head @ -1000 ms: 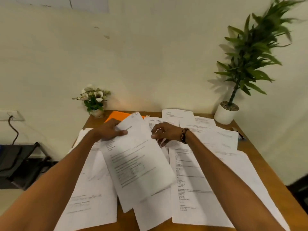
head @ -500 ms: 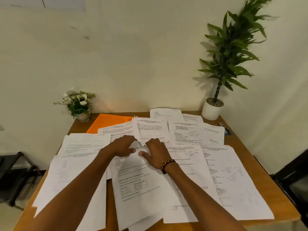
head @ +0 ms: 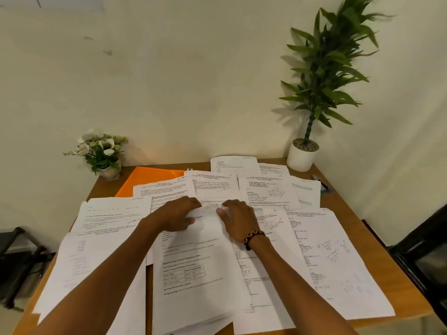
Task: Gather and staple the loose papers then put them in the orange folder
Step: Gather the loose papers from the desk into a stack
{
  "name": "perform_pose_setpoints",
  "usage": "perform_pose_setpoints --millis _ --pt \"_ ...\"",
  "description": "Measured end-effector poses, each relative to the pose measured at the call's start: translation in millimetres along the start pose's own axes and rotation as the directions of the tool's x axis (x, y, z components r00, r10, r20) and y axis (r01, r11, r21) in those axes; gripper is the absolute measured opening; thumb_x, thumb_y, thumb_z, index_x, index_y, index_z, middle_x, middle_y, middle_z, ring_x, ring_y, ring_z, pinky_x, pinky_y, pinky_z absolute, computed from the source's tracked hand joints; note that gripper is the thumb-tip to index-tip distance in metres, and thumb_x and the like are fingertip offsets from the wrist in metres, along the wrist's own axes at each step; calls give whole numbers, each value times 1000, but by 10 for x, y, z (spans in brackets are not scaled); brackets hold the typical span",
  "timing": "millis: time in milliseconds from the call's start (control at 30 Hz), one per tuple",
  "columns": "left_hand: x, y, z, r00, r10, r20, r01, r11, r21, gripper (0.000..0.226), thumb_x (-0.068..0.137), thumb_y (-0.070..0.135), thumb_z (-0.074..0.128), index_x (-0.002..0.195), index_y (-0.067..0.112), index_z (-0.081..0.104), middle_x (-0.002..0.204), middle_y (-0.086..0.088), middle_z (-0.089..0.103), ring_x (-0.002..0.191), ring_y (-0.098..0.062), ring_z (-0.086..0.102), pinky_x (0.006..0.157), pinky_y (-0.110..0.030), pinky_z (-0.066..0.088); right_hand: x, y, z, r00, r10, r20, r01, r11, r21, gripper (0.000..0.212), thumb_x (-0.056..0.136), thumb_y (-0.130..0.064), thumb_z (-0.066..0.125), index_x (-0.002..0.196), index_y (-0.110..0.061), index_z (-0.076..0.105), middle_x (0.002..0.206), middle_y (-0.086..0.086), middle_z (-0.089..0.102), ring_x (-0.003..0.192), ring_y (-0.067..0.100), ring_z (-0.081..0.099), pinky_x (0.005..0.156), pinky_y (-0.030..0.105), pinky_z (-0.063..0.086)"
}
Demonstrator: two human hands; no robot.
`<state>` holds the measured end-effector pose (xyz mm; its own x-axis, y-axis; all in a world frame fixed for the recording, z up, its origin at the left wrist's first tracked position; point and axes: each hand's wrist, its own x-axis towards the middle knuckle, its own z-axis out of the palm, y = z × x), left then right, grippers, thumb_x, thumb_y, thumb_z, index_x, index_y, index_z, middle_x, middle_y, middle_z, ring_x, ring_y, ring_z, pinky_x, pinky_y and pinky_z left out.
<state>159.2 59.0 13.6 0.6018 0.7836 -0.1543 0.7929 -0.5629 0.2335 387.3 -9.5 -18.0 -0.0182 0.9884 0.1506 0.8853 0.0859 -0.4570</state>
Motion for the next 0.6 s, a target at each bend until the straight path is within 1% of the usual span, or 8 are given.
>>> perform_pose_setpoints --millis 100,200,333,467,533,600 --pt "44 44 4 1000 18 7 -18 1000 -14 55 96 31 64 148 27 47 154 9 44 137 -18 45 109 -31 38 75 134 -45 990 135 -32 -136 990 -42 37 103 -39 40 127 -16 57 127 6 57 120 28 49 99 41 39" --pt "89 36 16 1000 30 7 -30 999 -29 53 95 30 66 146 23 52 156 14 40 136 -15 45 108 -29 41 109 224 -14 982 186 -26 -188 980 -64 32 100 -34 47 125 -15 56 127 7 54 119 28 46 97 41 40" --pt "180 58 5 1000 19 -1 -19 999 -40 56 95 31 65 148 25 49 158 14 38 140 -16 43 111 -32 39 155 237 51 991 132 11 -130 985 -112 28 95 -29 53 119 -18 59 125 3 55 117 25 47 98 39 37" --pt "318 159 -47 997 39 62 -37 999 -36 61 98 32 63 154 25 40 163 11 29 147 -19 34 117 -34 30 223 224 34 995 101 7 -100 991 -92 20 95 -19 52 112 -19 62 116 1 61 112 23 52 98 39 35" --pt "393 195 -83 997 45 69 -43 998 -39 64 98 33 62 156 24 35 165 9 26 149 -19 30 119 -34 25 285 271 3 997 76 -10 -76 994 -82 23 94 -13 51 113 -19 62 113 0 63 111 23 54 98 37 34" --pt "476 197 -110 996 45 77 -41 998 -49 65 97 34 63 156 25 36 165 10 26 150 -18 29 120 -34 25 365 326 -67 997 48 -64 -52 997 -49 25 96 -17 51 119 -18 61 117 0 63 115 21 54 103 37 33"
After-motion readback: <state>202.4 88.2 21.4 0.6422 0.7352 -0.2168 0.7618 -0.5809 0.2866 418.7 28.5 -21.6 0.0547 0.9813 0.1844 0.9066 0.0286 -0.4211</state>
